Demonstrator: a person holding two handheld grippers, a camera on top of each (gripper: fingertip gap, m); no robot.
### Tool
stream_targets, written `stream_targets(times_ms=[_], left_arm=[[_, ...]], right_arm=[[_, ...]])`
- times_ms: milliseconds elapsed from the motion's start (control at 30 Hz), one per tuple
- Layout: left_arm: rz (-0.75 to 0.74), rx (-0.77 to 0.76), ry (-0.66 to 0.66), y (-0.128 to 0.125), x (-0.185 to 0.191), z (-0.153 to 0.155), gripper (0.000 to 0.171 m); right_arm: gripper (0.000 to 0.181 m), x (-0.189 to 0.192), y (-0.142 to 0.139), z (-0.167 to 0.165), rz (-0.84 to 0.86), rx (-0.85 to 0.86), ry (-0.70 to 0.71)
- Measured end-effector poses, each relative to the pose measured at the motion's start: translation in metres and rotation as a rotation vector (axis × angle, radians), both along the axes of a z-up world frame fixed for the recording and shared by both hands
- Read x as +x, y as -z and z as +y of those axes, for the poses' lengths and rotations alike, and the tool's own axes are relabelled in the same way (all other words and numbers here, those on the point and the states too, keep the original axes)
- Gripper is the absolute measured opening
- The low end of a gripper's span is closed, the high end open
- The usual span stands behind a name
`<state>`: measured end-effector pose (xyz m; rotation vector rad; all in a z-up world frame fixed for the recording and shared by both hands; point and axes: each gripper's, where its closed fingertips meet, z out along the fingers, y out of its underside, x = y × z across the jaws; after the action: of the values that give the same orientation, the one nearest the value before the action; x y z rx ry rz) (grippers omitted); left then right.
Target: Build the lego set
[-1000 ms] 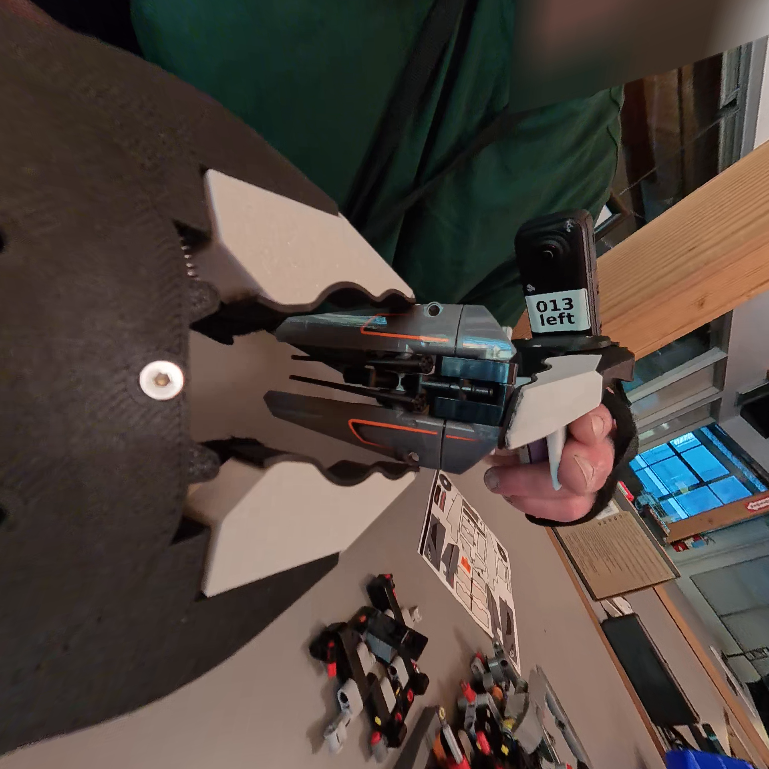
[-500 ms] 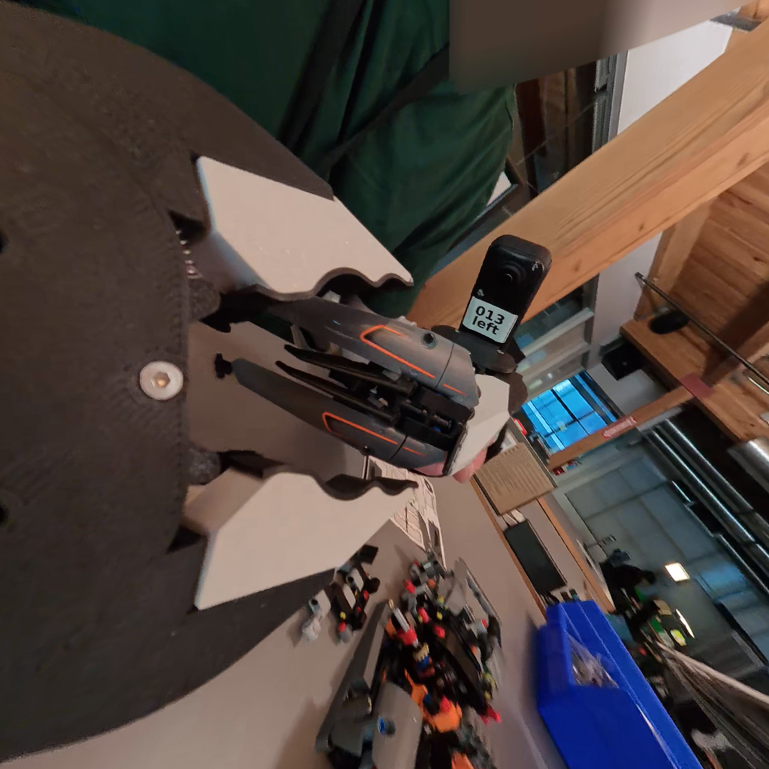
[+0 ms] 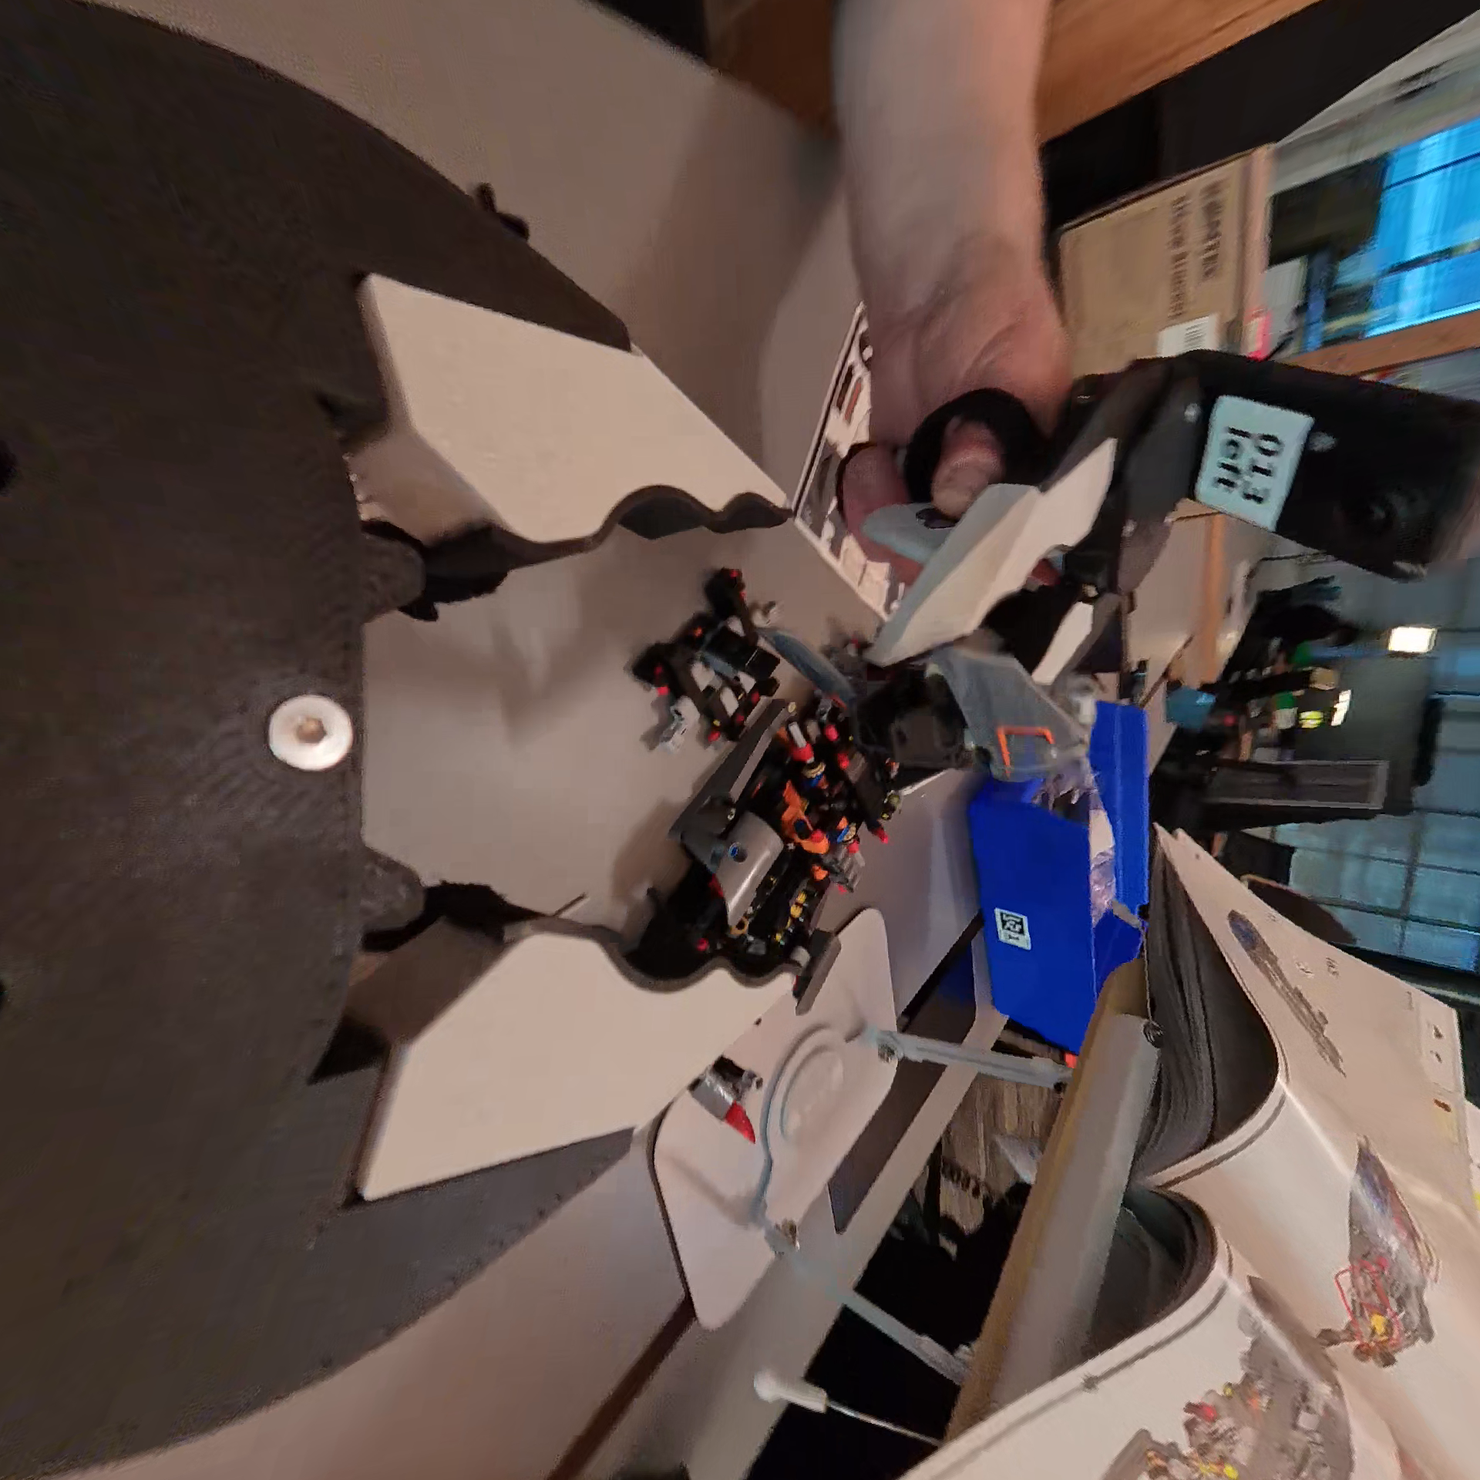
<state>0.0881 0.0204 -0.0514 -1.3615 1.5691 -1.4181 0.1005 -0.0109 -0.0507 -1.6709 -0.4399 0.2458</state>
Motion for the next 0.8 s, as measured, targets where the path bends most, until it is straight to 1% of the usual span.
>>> stream_targets(times_ms=[133,200,267,367,433,500,567,667,800], left_arm=[[0.024,-0.147,0.036,-0.001,0.000,-0.002,0.052],[0.024,-0.188,0.057,-0.002,-0.002,-0.005,0.052],[0.025,-0.205,0.070,-0.002,-0.003,-0.008,0.052],[0.019,-0.178,0.086,-0.001,-0.004,-0.015,0.052],[0.014,-0.180,0.095,-0.001,-0.004,-0.020,0.052],[0.001,-0.191,0.094,-0.002,-0.002,-0.022,0.052],[0.003,-0.198,0.082,-0.001,-0.001,-0.021,0.052],[-0.009,-0.225,0.089,-0.003,0.000,-0.021,0.052],[-0.007,-0.222,0.077,-0.005,0.002,-0.020,0.052]], right_arm=[[0.095,-0.009,0.012,0.006,-0.189,-0.015,0.057],[0.089,-0.015,0.016,0.007,-0.198,-0.037,0.049],[0.081,-0.016,0.018,0.010,-0.154,-0.057,0.055],[0.052,-0.020,0.015,0.007,-0.089,-0.057,0.018],[0.038,-0.021,0.014,0.005,-0.033,-0.068,-0.004],[0.018,-0.025,0.013,0.001,0.006,-0.073,-0.052],[0.004,-0.030,0.015,-0.001,0.037,-0.094,-0.088],[0.005,-0.032,0.011,-0.002,0.101,-0.095,-0.112],[0.007,-0.028,0.009,-0.001,0.183,-0.104,-0.126]])
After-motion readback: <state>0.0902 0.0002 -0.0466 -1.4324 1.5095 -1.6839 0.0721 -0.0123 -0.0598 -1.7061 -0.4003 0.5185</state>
